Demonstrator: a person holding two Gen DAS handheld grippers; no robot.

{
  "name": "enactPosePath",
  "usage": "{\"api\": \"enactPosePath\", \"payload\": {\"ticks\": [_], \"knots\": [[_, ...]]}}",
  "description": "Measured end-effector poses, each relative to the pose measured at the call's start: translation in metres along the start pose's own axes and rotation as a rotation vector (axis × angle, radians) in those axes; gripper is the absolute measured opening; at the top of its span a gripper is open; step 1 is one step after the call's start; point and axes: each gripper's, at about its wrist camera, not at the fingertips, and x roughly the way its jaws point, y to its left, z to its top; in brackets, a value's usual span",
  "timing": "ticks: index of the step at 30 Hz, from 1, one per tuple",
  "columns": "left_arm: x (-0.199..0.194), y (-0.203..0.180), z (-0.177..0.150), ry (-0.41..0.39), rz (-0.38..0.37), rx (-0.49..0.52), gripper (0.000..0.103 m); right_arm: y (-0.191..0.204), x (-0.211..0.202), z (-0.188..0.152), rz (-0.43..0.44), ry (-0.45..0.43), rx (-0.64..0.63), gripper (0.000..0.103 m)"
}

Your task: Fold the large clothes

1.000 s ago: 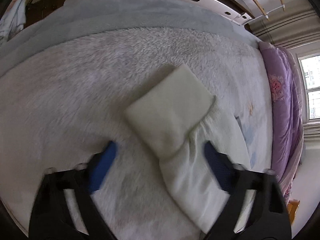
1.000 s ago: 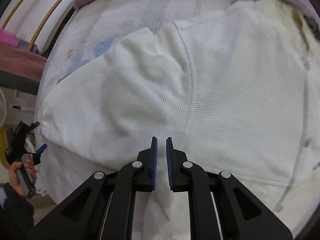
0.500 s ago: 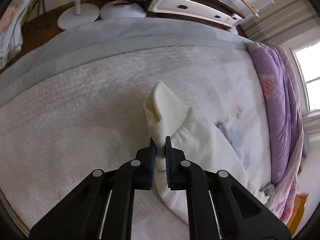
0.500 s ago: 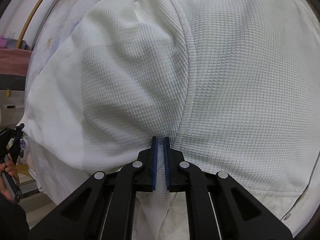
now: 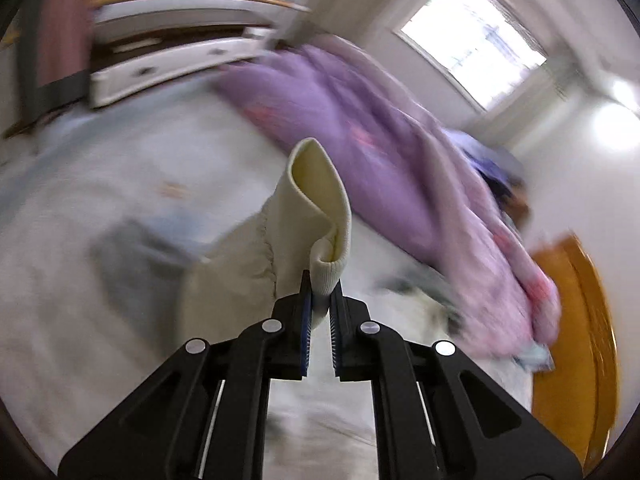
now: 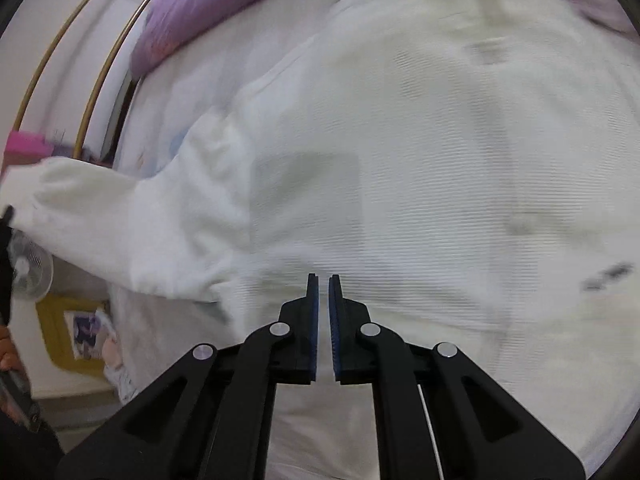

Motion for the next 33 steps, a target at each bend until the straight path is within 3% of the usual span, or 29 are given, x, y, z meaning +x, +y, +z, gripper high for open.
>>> {"api": "enactPosePath", "payload": {"ticks": [5,9,15,23,24,25,28,30,31,33], "knots": [[0.057,-0.111,-0.059,0.094,-0.131,0.021,0.008,-0.088,-0.066,0.003,-0.053,-0.093,0.135,0.005],[0.107,-0.190,-0.114,0.168,-0.169,0.086,0.008,-0.159,-0.120,0.002,-0.088,-0.165,0.219,0.006],[0.174,-0.250,-0.194,0.290,-0.136,0.140,0.008,-0.266,-0.188,-0.011,-0.206,-0.261,0.303,0.008],[0.234,-0.288,-0.254,0.385,-0.083,0.207,0.008,-0.397,-0.253,-0.037,-0.324,-0.394,0.589,0.010],[0.241,-0.290,-0.258,0.397,-0.078,0.208,0.008,-0.410,-0.259,-0.040,-0.331,-0.405,0.623,0.018],[0.246,-0.293,-0.263,0.401,-0.071,0.209,0.008,-0.426,-0.265,-0.043,-0.343,-0.414,0.675,0.035],[0.261,-0.302,-0.272,0.411,-0.057,0.232,0.008,-0.457,-0.275,-0.039,-0.348,-0.421,0.756,0.056],[0.276,-0.306,-0.282,0.445,-0.040,0.251,0.009,-0.479,-0.276,-0.038,-0.332,-0.382,0.823,0.059],[0.286,-0.308,-0.288,0.473,-0.030,0.263,0.011,-0.494,-0.276,-0.039,-0.288,-0.386,0.880,0.059],[0.302,-0.309,-0.302,0.526,-0.010,0.283,0.014,-0.513,-0.283,-0.042,-0.302,-0.410,0.953,0.059]]}}
